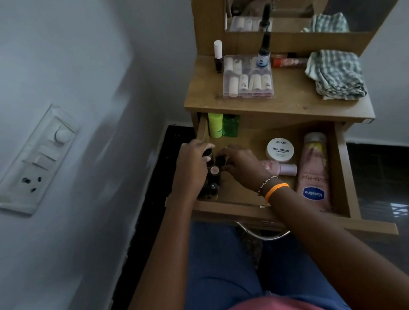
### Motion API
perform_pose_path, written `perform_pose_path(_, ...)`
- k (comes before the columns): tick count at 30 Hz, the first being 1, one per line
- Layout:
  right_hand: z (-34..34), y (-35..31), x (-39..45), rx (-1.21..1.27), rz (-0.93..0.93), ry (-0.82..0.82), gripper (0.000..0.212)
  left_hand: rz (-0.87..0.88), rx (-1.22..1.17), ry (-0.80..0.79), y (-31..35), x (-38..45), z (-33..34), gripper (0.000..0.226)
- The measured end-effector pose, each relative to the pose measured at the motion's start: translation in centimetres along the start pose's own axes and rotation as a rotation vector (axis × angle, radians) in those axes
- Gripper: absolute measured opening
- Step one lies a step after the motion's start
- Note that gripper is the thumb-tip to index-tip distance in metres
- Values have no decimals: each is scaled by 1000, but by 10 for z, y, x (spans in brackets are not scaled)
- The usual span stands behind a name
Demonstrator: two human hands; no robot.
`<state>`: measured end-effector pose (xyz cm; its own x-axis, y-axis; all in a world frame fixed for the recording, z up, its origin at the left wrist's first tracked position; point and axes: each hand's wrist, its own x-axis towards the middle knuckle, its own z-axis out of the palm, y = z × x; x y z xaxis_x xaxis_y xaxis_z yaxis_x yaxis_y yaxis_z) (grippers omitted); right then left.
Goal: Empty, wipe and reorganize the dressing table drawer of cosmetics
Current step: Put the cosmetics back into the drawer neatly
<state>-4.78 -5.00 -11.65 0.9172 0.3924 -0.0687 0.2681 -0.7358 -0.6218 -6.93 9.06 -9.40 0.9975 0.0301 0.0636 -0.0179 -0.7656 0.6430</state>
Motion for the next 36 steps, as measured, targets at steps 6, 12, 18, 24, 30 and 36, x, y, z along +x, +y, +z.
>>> perform_pose_path(6,1,-1,-1,31,-4,-9,32,-19,4,3,-6,1,4,35)
perform_pose_path(12,3,0,-1,12,4,-82,34,9,30,22,-7,-1,5,32)
perform_pose_path(18,4,-3,-1,17,-8,-85,42,21,51,17,-12,1,9,26)
perform_pose_path(24,1,-6,-2,23,-10,-96,42,1,28,3,-15,3,11,26)
perform_pose_path(30,2,-4,-3,13,-6,-85,43,-23,57,-1,-17,2,13,38)
perform_pose_path(36,-19,-3,-9,91,-38,307,37,6,35,77,-6,5,9,41)
